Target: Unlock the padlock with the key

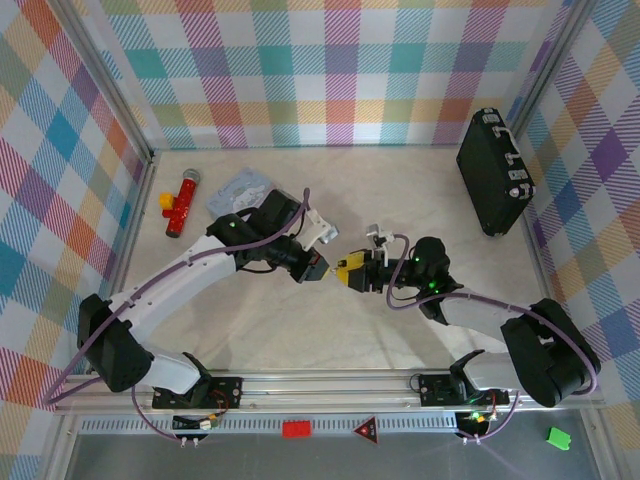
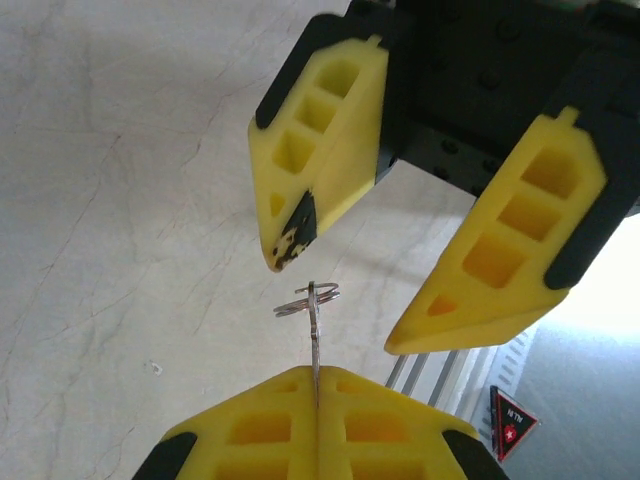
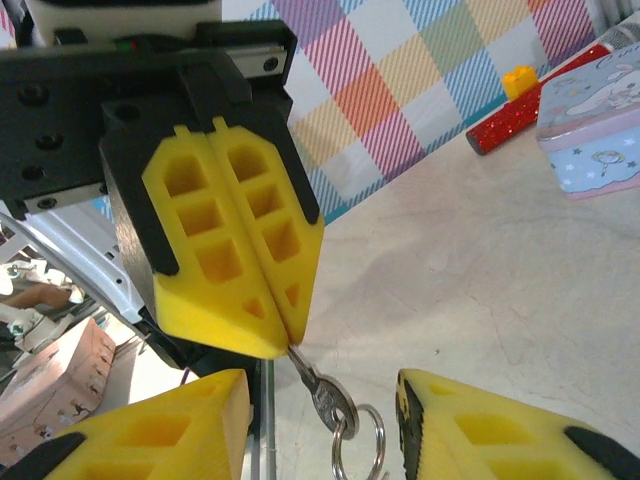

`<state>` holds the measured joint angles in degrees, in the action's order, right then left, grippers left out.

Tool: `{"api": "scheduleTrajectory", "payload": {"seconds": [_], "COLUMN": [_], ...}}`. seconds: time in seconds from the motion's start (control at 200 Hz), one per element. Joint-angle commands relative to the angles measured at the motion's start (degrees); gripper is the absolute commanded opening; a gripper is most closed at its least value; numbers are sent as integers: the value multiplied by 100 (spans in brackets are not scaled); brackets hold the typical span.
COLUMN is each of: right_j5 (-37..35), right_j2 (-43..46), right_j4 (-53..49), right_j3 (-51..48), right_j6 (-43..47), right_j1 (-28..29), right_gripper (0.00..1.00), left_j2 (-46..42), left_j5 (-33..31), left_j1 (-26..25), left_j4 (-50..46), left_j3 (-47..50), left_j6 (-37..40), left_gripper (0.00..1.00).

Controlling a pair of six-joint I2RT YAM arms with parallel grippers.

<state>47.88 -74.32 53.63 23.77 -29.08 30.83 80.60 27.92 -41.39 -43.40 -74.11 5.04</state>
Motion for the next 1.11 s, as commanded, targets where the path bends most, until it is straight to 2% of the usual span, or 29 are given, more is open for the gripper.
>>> {"api": "scheduleTrajectory", "payload": {"seconds": [0.0,0.515,0.99,1.1], "right_j5": [244,414,442,389], "right_j2": [-60,-82,2,45], "right_j4": [218,166,122,85], "right_j3": [93,174,154,154], "right_j6": [152,194,201,190], "right_j1": [55,112,116,121], "right_gripper": [41,25,0,0], "left_j2": [-154,-167,-182,-202], "left_j5": [248,382,304,251], "left_j1": [91,123,142,148], "left_j4": [-33,-2,29,100], "left_j3": [-172,-130,-117,-93], "left_j6": [94,100,94,50], "left_gripper": [0,0,0,0]}}
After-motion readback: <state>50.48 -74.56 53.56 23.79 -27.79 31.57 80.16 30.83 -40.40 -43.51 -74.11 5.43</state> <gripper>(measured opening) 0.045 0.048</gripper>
